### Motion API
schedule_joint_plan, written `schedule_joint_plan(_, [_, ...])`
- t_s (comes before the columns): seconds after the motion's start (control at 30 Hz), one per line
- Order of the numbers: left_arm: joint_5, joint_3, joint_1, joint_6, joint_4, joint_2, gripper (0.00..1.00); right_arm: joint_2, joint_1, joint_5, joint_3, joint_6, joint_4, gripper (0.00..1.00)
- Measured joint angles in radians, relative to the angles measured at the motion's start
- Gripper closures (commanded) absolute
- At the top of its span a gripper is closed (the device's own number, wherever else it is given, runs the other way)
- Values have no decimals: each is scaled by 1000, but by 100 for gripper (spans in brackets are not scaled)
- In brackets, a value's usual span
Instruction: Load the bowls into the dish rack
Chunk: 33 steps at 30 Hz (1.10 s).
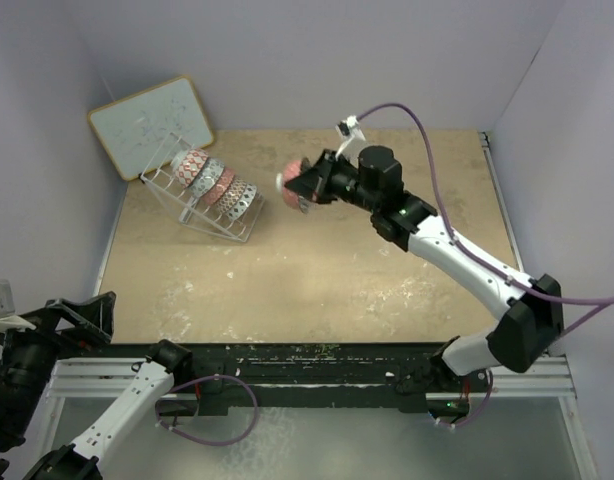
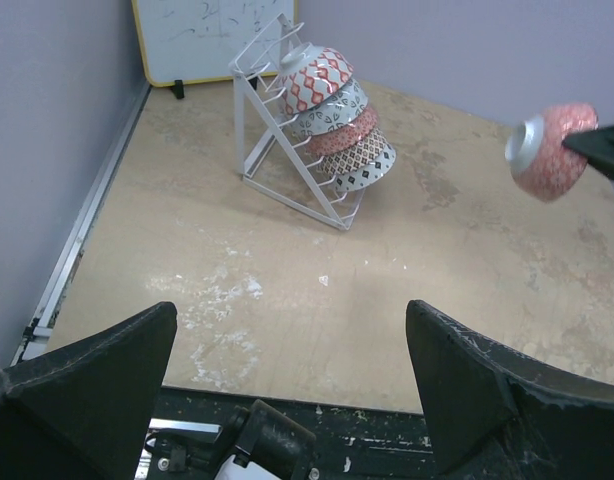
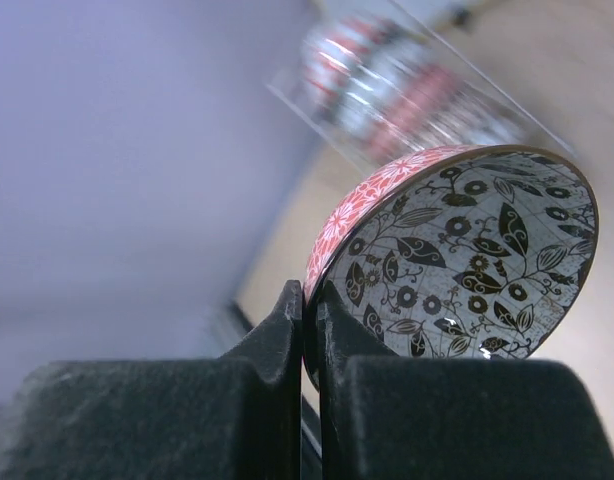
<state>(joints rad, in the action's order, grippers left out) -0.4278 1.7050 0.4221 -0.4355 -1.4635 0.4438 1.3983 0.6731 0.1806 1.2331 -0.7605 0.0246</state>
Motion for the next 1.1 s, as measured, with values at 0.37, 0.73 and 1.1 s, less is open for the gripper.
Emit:
schedule_joint_plan(0.37, [-5,39,0,1,-20,15,1,594,24,315,459,-446,888,100])
schedule_joint_plan(0.73, [-16,81,2,2,-24,38,1,1183,81,246,1101,-764,1110,97])
schedule_joint_plan(1.1, [-15,81,4,2,-27,38,1,1294,143,122,1231,-792,1080,97])
